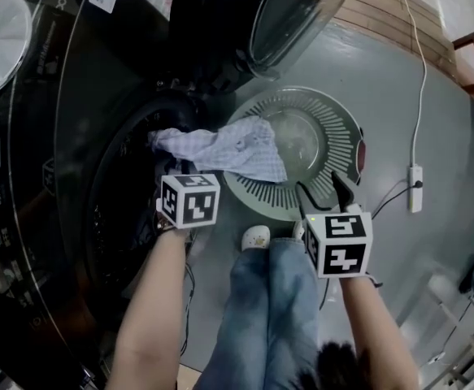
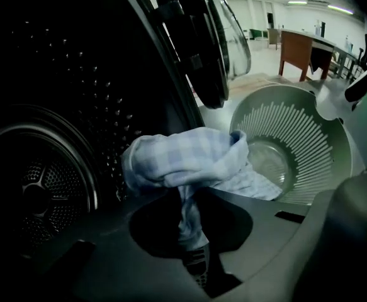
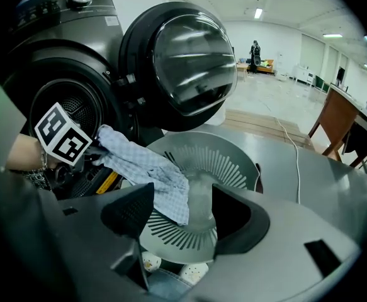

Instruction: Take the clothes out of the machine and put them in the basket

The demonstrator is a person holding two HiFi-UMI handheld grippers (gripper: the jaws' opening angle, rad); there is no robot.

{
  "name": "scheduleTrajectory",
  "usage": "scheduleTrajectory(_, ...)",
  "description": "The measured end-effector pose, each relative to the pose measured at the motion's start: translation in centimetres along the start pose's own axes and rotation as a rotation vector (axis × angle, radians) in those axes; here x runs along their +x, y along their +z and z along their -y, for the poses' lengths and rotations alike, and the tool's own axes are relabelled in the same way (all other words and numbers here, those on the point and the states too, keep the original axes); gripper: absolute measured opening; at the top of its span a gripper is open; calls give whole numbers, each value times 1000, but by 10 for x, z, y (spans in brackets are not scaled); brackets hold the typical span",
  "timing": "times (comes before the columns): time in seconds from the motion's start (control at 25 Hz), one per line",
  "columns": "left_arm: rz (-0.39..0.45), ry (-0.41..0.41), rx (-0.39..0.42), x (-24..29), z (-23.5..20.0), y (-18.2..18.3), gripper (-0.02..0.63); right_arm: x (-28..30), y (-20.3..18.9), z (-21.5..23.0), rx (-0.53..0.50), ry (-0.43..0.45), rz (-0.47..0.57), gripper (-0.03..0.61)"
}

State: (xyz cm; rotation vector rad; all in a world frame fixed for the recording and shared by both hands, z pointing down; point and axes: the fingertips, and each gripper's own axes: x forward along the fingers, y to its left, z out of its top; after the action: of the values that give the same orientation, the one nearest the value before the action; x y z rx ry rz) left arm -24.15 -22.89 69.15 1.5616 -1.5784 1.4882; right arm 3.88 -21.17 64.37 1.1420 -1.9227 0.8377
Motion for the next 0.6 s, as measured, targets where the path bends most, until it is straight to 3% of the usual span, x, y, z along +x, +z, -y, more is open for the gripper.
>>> scheduleTrajectory(0.2, 50, -81, -104, -30, 18, 6, 40, -12, -3, 5, 12, -2, 11, 279)
scheduleTrajectory(0.44, 201, -294, -175, -69, 63, 40, 40, -28, -10, 21, 37, -20, 27, 275)
scheduleTrajectory(0.6, 292, -403, -145, -94, 102, 70, 40, -36, -21, 37, 48, -40, 22, 273)
